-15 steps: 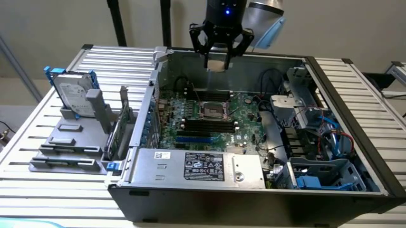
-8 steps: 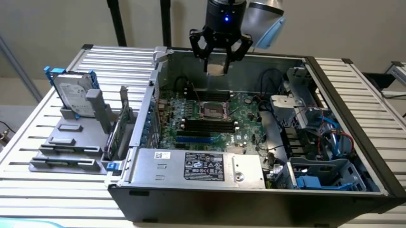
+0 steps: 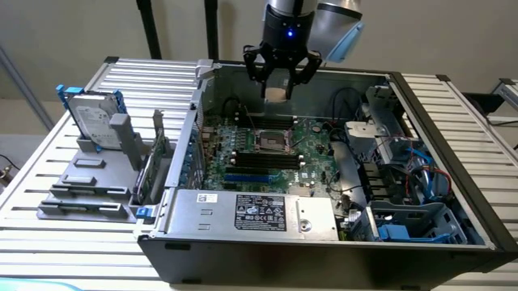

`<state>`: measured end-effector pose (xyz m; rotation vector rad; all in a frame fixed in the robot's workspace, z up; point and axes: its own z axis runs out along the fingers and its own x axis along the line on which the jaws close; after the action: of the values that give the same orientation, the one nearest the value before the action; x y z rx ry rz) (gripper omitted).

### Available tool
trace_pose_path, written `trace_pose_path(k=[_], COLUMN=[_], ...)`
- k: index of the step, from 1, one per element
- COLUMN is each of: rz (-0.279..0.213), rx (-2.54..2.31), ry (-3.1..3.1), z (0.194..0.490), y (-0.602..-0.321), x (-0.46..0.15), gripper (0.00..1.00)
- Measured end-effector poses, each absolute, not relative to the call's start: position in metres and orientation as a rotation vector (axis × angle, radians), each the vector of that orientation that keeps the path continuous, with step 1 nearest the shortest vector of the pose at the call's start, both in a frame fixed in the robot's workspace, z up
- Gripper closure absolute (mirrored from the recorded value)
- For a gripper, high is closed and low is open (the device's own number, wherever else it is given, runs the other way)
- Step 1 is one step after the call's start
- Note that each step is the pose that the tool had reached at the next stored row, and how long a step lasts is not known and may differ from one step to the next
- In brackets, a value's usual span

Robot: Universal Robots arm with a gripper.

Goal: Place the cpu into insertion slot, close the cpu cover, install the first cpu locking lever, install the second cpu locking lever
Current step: 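Place the cpu into insertion slot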

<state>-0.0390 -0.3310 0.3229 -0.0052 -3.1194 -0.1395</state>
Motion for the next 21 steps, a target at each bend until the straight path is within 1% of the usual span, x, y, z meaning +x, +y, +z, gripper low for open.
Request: trace_pose_path(k=[21], rz=[-0.139], rx=[0.047], ry=[-3.118], z=[0.285], y=[-0.33], x=[-0.03], gripper=[0.46])
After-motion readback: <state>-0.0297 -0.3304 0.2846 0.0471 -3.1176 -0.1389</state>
